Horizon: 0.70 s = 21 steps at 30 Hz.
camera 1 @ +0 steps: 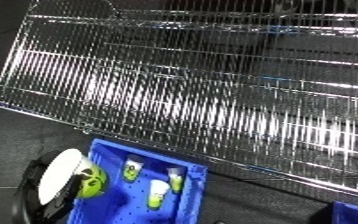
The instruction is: Pick up the object and place it into the box
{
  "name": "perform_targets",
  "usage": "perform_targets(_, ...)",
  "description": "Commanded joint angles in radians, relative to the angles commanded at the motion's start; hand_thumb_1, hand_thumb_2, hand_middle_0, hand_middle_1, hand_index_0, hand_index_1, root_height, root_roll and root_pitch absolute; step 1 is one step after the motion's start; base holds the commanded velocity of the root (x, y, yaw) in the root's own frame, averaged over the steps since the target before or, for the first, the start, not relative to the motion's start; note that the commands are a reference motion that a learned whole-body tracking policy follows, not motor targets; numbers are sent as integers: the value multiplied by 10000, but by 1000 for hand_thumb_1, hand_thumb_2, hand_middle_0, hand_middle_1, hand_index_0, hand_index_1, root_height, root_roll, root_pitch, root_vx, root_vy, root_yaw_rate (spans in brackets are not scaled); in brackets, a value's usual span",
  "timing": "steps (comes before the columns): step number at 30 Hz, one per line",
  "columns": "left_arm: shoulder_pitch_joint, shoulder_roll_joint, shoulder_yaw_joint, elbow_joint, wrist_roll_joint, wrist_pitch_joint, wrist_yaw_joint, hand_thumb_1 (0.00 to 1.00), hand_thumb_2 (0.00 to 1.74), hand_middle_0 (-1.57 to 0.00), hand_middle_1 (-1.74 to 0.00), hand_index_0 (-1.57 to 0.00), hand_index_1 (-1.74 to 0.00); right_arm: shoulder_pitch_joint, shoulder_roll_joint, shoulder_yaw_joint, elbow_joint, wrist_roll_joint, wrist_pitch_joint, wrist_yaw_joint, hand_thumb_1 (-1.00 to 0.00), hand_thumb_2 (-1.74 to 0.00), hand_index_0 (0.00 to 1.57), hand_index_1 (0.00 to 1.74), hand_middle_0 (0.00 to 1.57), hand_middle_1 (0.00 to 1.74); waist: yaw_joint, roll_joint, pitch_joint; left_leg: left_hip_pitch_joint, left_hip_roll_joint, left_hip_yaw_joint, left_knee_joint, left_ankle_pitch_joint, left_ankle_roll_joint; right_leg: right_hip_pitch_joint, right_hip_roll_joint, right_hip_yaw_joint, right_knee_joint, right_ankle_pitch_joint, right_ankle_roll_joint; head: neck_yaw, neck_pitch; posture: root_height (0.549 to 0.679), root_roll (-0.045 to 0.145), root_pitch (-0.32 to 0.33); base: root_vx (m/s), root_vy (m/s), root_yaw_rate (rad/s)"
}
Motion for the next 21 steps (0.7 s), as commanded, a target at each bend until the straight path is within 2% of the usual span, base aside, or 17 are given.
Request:
perform_targets(5, 33, 0, -75, 952, 62, 493, -255, 350, 609, -549, -609, -549, -609, -43, -51, 23, 97, -36, 83, 89, 0, 0, 0, 0, 0, 0, -65, -52, 0, 62, 31, 36, -33, 25, -9, 79, 22, 30, -69, -2, -15, -134, -160, 642, 31, 95, 5, 16, -24)
perform_targets(12, 56, 0, -271, 1984, 283, 1285, -648, 0, 0, 0, 0, 0, 0, -106, -84, -43, 225, -172, 141, 140, 0, 0, 0, 0, 0, 0, -154, -41, 0, 213, 58, 88, -175, 71, -26, 239, 24, 78, -287, 51, 0, -133, -300, 644, 32, 90, 3, 20, -27)
perform_targets(21, 123, -71, -471, 2383, 544, 1531, -988, 0, 0, 0, 0, 0, 0, -82, -126, -37, 188, -220, 167, 149, 0, 0, 0, 0, 0, 0, -243, -13, 0, 259, 79, 151, -180, 48, -24, 260, 40, 146, -373, 91, 7, 3, -380, 644, 32, 88, -3, 10, -35)
